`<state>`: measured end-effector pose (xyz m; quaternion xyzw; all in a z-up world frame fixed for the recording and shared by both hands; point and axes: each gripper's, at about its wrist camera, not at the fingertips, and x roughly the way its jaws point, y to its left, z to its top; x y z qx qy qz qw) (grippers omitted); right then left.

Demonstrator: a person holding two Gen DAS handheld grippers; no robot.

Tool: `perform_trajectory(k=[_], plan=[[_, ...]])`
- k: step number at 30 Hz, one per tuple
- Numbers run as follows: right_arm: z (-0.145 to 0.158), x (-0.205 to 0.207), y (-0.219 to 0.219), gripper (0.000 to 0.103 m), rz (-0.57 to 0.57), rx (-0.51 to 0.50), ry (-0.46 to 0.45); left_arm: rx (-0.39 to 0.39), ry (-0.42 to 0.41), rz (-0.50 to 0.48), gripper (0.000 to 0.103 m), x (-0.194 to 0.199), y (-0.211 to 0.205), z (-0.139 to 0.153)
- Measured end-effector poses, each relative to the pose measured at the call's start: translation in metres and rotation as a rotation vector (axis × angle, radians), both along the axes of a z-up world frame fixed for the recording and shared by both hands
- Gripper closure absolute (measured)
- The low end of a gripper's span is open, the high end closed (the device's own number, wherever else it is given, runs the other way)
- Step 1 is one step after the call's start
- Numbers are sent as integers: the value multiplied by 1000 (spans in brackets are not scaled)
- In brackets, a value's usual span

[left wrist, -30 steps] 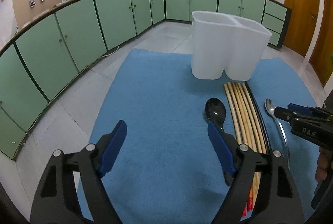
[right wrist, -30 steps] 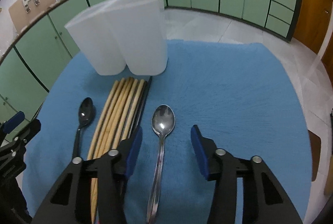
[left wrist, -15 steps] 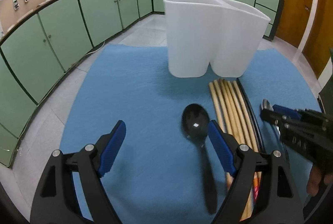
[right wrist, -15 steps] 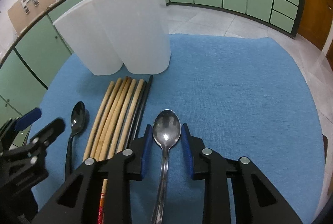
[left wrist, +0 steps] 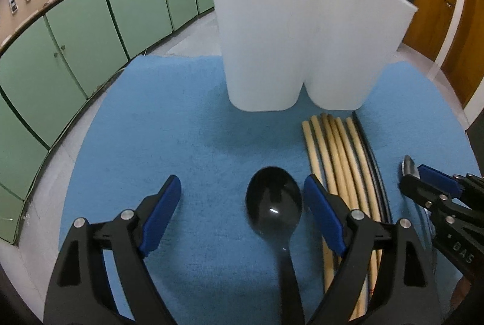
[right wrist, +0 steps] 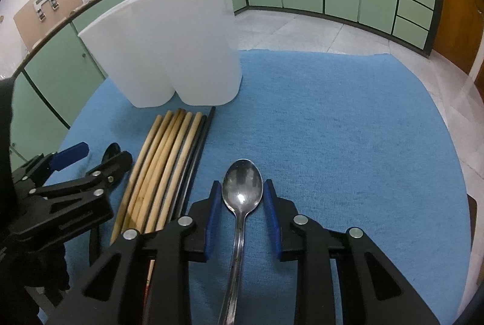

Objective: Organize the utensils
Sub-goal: 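Grasp the black spoon with the left tool while the right tool grasps the silver spoon, then lift both spoons and carry them over the white utensil holder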

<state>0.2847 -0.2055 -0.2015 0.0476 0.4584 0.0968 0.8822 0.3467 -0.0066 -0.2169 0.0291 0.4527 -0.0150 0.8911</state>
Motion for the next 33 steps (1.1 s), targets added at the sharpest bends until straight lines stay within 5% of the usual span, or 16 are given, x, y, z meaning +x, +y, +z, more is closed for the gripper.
perform_trajectory(k=[5, 12, 17, 25, 33], plan=[[2, 4, 3, 74, 17, 0, 16, -32, 11, 3, 23, 10, 5, -1], [6, 20, 5, 75, 36, -17, 65, -111, 25, -66, 69, 14, 0, 4], [11, 17, 4, 75, 33, -2, 51, -131, 5, -102, 69, 10, -8, 5], [49, -22, -11, 75, 32, 93, -189, -155, -280, -144, 69, -51, -5, 47], [75, -46, -22, 75, 33, 164, -320, -152, -456, -154, 69, -87, -9, 73]])
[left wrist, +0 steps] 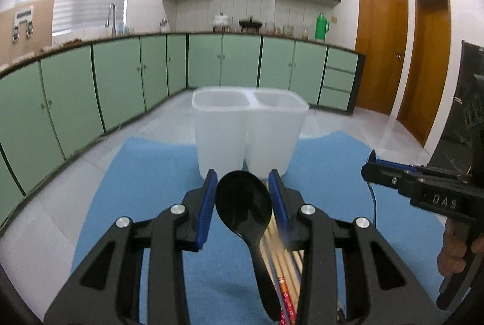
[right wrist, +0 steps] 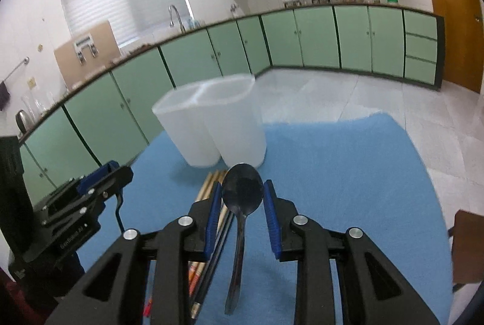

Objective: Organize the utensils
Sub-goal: 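Lift both spoons and carry them over the white utensil holder, then lower both spoons into the holder and open both tools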

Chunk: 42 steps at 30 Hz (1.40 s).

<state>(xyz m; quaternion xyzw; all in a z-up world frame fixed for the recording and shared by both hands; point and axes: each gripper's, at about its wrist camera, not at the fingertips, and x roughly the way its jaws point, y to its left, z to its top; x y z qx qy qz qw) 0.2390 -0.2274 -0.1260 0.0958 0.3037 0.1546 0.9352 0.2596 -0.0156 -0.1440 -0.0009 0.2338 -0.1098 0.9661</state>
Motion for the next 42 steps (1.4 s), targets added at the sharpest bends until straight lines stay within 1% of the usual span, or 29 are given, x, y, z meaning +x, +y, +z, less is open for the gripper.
perform_trajectory(k=[3, 6, 9, 12, 14, 16, 18, 21, 23, 29, 33, 36, 40, 41, 42], plan=[[21, -4, -4, 75, 0, 8, -61, -5, -34, 1, 69, -8, 4, 7], [42, -2, -7, 75, 9, 30, -109, -22, -80, 7, 69, -9, 5, 27], [65, 8, -6, 75, 18, 31, -165, -39, -132, 3, 69, -6, 6, 50], [88, 25, -8, 75, 24, 60, -211, -67, -186, 1, 69, 9, 7, 75], [100, 38, -7, 75, 14, 58, -246, -69, -235, 4, 69, 25, 4, 94], [108, 53, -5, 75, 6, 54, -265, -72, -267, 3, 69, 39, -1, 109], [116, 73, 0, 75, -10, 49, -282, -83, -290, 2, 69, 58, -4, 121], [122, 96, 6, 75, -36, 43, -302, -74, -312, 13, 69, 80, -11, 129], [121, 109, 9, 75, -49, 35, -309, -73, -308, 17, 69, 96, -13, 128], [106, 141, 26, 75, -68, -17, -309, -64, -270, 47, 69, 139, -15, 104], [89, 157, 32, 75, -71, -22, -277, -67, -239, 59, 69, 159, -13, 93], [78, 160, 35, 75, -69, -23, -252, -60, -207, 59, 69, 170, -11, 81], [65, 162, 34, 75, -50, -20, -214, -48, -164, 53, 68, 172, -7, 65], [61, 161, 34, 75, -43, -20, -200, -44, -157, 53, 68, 170, -5, 62], [58, 161, 33, 75, -42, -20, -189, -40, -151, 54, 65, 169, -5, 61]])
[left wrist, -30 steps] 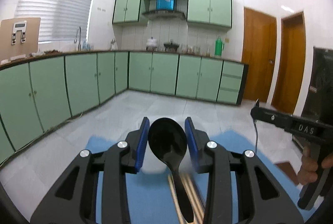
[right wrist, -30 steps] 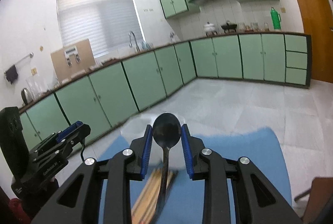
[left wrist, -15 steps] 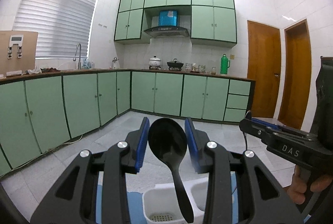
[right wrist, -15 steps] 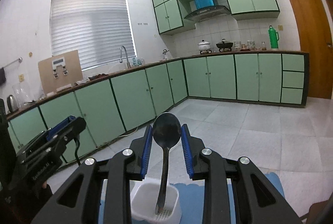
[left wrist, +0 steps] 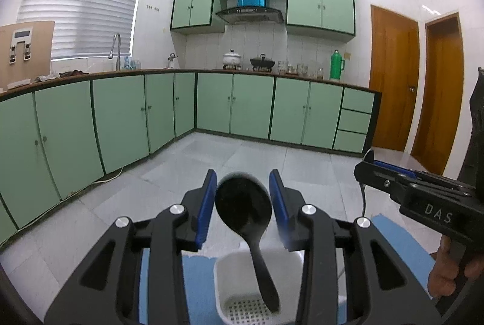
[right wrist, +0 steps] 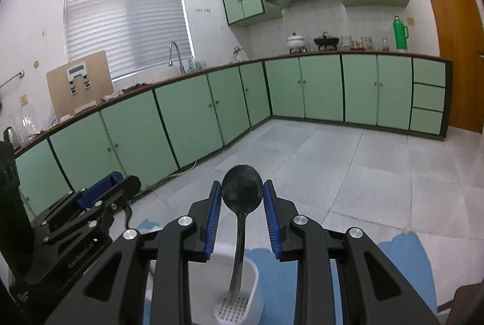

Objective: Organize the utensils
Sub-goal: 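Lower both spoons into the holder and open both tools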

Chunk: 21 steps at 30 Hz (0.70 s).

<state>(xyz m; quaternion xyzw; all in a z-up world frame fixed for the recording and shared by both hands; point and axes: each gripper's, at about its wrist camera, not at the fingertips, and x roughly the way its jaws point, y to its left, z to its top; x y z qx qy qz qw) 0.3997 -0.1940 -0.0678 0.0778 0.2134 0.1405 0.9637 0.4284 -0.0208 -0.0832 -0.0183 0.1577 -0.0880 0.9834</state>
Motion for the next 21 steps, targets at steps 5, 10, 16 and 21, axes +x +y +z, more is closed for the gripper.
perform_trajectory(k=[5, 10, 16, 21], plan=[[-4, -7, -9, 69, 0, 22, 33, 2, 12, 3, 55, -16, 8, 1], [-3, -38, -27, 54, -23, 37, 49, -6, 31, 16, 47, -48, 20, 5], [-21, -97, -45, 35, -57, 51, 108, -11, 115, 19, 36, -109, 31, -11], [-58, -156, -47, 33, -66, 58, 213, 9, 251, 8, 34, -163, 32, -48]])
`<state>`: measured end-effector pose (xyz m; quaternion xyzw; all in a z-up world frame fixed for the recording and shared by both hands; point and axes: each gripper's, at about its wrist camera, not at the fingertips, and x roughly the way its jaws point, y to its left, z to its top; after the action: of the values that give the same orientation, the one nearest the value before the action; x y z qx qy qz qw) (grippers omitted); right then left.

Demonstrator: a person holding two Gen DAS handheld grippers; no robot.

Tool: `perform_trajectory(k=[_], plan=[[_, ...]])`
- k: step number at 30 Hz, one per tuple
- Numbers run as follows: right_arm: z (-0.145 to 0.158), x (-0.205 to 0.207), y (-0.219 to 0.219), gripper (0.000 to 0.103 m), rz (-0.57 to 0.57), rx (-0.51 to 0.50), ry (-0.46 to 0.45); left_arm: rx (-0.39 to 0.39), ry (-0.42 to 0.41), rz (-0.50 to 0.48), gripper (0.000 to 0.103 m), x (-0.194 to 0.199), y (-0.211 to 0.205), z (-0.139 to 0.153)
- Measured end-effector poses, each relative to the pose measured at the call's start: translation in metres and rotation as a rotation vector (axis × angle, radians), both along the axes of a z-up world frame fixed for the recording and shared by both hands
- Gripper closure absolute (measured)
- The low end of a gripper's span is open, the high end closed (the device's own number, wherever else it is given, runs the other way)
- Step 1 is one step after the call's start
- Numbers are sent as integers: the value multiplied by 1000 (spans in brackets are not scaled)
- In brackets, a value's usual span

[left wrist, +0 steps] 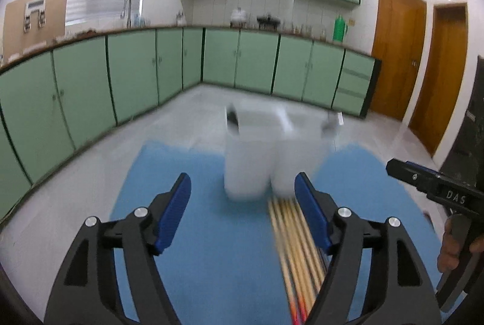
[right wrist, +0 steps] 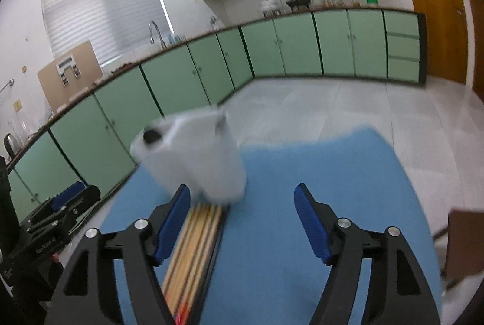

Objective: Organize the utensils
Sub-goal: 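Lower both spoons into the holder and open both tools, then withdraw both tools back toward the chopstick bundle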

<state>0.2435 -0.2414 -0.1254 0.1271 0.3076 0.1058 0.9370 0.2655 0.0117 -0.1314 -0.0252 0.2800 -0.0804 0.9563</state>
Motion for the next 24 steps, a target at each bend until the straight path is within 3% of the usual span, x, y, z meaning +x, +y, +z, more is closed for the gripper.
perform_trajectory(k=[6, 12, 18, 24], plan=[[-39, -57, 8, 33, 5, -17, 108, 24, 155, -31, 33, -52, -1, -47], [-63, -87, 23, 33, 48, -55, 181, 76, 235, -20, 32, -76, 4, -75], [-72, -98, 44, 33, 75, -150, 193, 94, 276, -3, 32, -86, 10, -87], [-79, -100, 59, 33, 102, -178, 219, 107, 302, -1, 28, -92, 8, -95]])
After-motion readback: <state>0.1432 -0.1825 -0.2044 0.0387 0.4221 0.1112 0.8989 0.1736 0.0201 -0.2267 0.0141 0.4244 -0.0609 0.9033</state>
